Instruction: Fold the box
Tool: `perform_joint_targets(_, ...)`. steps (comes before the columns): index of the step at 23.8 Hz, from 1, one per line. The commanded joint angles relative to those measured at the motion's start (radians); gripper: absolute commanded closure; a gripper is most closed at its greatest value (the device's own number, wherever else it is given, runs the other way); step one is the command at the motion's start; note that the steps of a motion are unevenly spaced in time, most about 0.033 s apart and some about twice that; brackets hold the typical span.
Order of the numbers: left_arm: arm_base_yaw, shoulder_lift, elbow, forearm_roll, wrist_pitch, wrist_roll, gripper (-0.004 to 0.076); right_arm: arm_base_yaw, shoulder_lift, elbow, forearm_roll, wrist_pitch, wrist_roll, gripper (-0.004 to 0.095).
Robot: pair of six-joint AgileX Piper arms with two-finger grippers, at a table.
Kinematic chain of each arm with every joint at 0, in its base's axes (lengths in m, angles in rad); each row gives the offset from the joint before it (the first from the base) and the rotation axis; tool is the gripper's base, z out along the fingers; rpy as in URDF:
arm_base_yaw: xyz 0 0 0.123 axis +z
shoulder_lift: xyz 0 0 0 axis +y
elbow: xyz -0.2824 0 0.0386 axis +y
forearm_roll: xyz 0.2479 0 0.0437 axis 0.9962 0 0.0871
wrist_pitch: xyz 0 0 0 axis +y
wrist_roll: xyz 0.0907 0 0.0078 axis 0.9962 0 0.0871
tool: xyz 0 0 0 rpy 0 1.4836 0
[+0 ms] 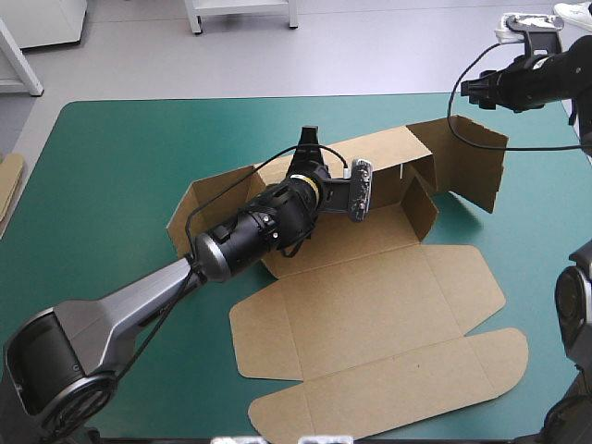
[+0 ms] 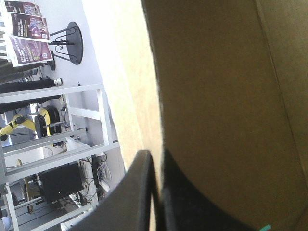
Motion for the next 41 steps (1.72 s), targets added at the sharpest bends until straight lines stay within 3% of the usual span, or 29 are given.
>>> perform_joint_targets(1, -0.01, -0.033, -0.015, -0.043, -0.07, -0.002, 0.0733, -0.001, -0.002, -0.093, 0.017, -0.065, -0.025, 0.0382)
perform_joint_targets(10, -0.02, -0.033, -0.013, 0.002, -0.053, 0.066, 0.0733, 0.001, 0.22, -0.327, 0.095, -0.058, -0.037, 0.0382)
perform_joint_targets(15, -0.028, -0.033, 0.015, 0.008, -0.129, 0.073, 0.0733, 0.001, 0.279, -0.335, 0.085, -0.044, -0.039, 0.0382)
perform_joint_targets(20, -0.028, -0.033, 0.015, 0.008, -0.135, 0.073, 0.0733, 0.001, 0.301, -0.335, 0.085, -0.016, -0.041, 0.0382)
perform_joint_targets(26, -0.028, -0.033, 0.015, 0.008, -0.135, 0.073, 0.0733, 0.001, 0.302, -0.326, 0.054, 0.095, -0.037, 0.04)
perform_joint_targets(32, -0.028, -0.033, 0.015, 0.008, -0.135, 0.073, 0.0732, 0.001, 0.278, -0.242, 0.053, 0.097, -0.033, 0.0426)
perform_joint_targets(41, -0.028, -0.033, 0.015, 0.008, -0.135, 0.072, 0.0733, -0.001, 0.081, 0.049, 0.051, 0.097, -0.071, 0.0427)
